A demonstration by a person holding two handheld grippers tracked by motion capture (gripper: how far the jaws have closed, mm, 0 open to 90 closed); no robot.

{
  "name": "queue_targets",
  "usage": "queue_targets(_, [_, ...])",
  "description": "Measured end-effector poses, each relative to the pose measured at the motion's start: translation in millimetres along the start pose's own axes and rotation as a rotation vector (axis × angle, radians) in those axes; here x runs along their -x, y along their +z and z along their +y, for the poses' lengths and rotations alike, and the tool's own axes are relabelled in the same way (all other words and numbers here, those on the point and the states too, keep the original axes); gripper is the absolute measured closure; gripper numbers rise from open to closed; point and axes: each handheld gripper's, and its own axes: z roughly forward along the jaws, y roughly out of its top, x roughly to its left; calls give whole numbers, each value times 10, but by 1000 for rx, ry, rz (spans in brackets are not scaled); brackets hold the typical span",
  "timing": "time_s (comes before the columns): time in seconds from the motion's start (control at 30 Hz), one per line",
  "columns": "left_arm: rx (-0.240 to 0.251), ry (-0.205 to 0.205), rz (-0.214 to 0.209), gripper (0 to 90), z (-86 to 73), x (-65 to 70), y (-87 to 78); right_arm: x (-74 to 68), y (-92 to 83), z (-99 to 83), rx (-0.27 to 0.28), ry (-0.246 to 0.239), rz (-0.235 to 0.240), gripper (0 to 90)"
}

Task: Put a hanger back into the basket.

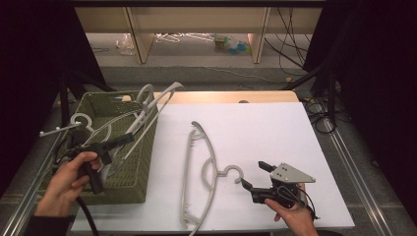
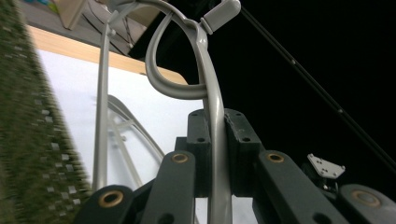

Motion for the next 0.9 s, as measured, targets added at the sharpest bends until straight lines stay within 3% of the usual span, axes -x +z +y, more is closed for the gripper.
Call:
queue_targets(0.33, [-6,26,75,809,208,-64,-332,12,23,8,1,-20,0,194])
queue_targets(0.57, [-8,20,130,809,219,-168,-504,1,42,-1,3,1,19,194])
queue_targets(0.6, [-11,18,136,809,218,-201,-546,7,34,7,-3,-17,3,194])
queue_targets(0.73, [-19,15,146,809,209,-249,-622,6,27,7,-22,-18,-3,193])
queue_targets(0.9, [-28,7,182,809,217,-312,-721,4,57,-2,-2,-11,3,194])
